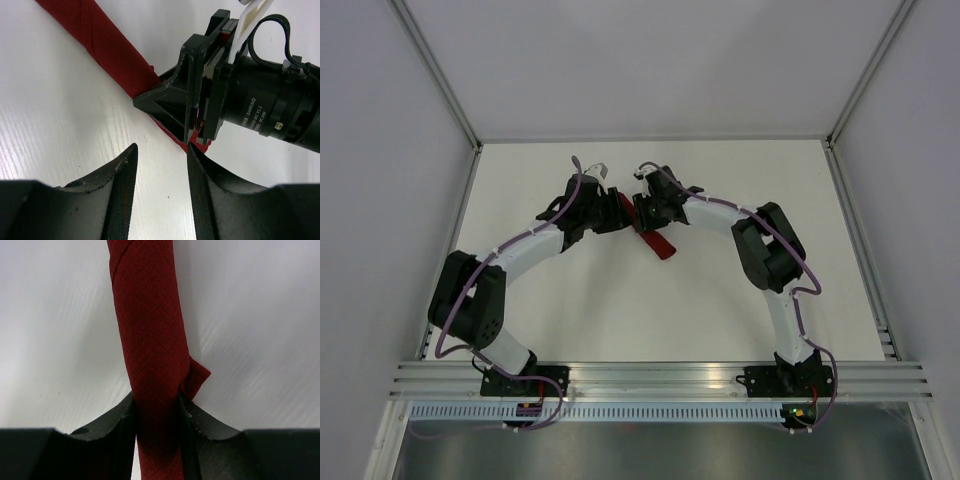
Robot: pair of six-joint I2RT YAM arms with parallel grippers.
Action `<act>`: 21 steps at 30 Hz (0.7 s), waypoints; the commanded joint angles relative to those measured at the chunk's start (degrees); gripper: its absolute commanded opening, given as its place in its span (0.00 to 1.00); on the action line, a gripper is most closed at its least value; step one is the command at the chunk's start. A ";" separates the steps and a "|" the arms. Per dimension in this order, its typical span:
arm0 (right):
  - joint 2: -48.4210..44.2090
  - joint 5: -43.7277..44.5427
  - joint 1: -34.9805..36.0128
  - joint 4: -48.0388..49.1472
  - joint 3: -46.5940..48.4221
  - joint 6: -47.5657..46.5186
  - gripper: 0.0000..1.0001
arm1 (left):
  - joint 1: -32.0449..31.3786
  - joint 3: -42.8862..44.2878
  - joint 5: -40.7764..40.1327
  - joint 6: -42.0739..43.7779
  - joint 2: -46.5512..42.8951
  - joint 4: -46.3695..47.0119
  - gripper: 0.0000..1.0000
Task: Fold the napkin, place the utensils inside, and roll it up
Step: Roll the napkin with the utensil
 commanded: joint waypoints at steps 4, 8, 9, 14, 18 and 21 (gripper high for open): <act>6.67 5.27 -0.73 -6.25 -0.17 8.39 0.41 | 0.16 -1.50 -4.25 -4.11 -5.66 2.98 0.49; 7.20 7.65 -0.82 -6.34 0.10 10.50 0.41 | 0.16 -1.85 -3.89 -4.55 -5.75 2.98 0.49; 7.29 6.87 -0.99 -6.25 0.18 10.68 0.42 | 0.16 -1.85 -3.55 -4.55 -5.48 3.06 0.49; 6.76 5.54 -2.04 -5.28 0.53 12.52 0.45 | 0.16 -1.77 -4.15 -4.82 -4.69 3.15 0.49; 5.89 3.26 -2.75 -3.97 1.15 14.36 0.50 | 0.16 -1.77 -6.70 -5.69 -3.72 3.68 0.49; 5.18 2.56 -3.28 -3.62 1.85 15.95 0.50 | 0.16 -1.85 -9.42 -7.27 -2.76 3.68 0.50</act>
